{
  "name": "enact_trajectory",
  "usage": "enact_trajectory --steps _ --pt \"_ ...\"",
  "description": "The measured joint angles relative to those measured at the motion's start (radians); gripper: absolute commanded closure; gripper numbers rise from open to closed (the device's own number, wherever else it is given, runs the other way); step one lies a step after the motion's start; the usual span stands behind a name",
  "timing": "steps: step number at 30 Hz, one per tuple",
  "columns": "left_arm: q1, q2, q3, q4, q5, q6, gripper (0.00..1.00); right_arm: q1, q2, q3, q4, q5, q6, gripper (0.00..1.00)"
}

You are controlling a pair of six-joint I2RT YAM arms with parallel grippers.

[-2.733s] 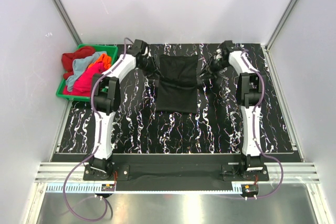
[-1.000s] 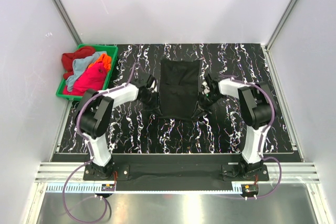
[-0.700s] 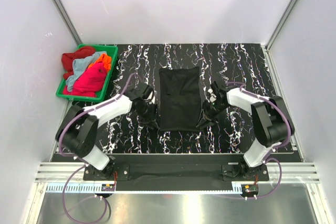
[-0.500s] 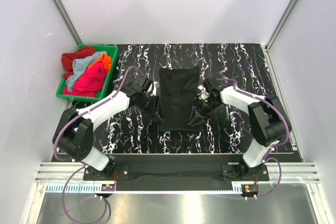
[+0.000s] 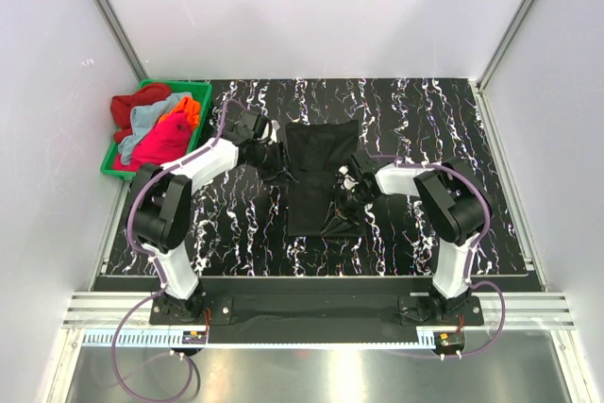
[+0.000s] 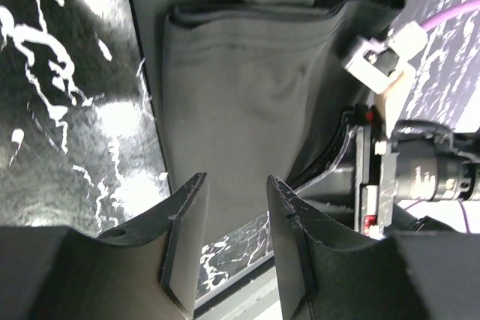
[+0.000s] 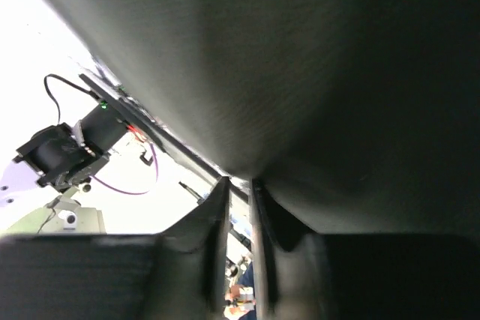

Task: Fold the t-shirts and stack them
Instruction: Fold the tshirt

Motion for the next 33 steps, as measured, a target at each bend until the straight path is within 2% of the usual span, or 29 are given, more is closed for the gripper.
enact_trajectory --steps 6,9,11,13,15,22,25,30,31,33 --pt "-0.001 0.018 0.015 0.079 0.041 -0.043 0.58 -0.051 -0.082 0.018 0.006 -0.005 0.013 0.64" --pt "-0.002 0.063 0.031 0.129 0.06 -0.06 0.58 -0.115 -0.098 0.055 0.009 -0.011 0.013 0.64" --pt "0.0 0.112 0.049 0.157 0.067 -0.07 0.58 -0.196 -0.091 0.077 0.01 -0.012 0.011 0.7" --pt "0.003 0.165 0.069 0.179 0.074 -0.079 0.58 -0.26 -0.056 0.124 0.003 -0.015 0.002 0.77" --pt "0.01 0.21 0.086 0.192 0.079 -0.087 0.58 -0.298 0.002 0.184 -0.001 -0.018 -0.01 0.79" --pt "0.047 0.3 0.133 0.203 0.102 -0.097 0.58 -0.326 0.21 0.366 -0.034 -0.023 -0.06 0.79" --pt "0.057 0.315 0.161 0.192 0.103 -0.084 0.57 -0.351 0.251 0.389 -0.064 -0.007 -0.079 0.73" --pt "0.06 0.301 0.169 0.14 0.1 -0.032 0.49 -0.416 0.256 0.401 -0.124 -0.01 -0.113 0.66" --pt "0.06 0.288 0.165 0.125 0.098 -0.023 0.48 -0.426 0.254 0.406 -0.14 -0.003 -0.127 0.6" --pt "0.061 0.239 0.142 0.104 0.094 -0.011 0.46 -0.439 0.24 0.419 -0.185 0.026 -0.161 0.56"
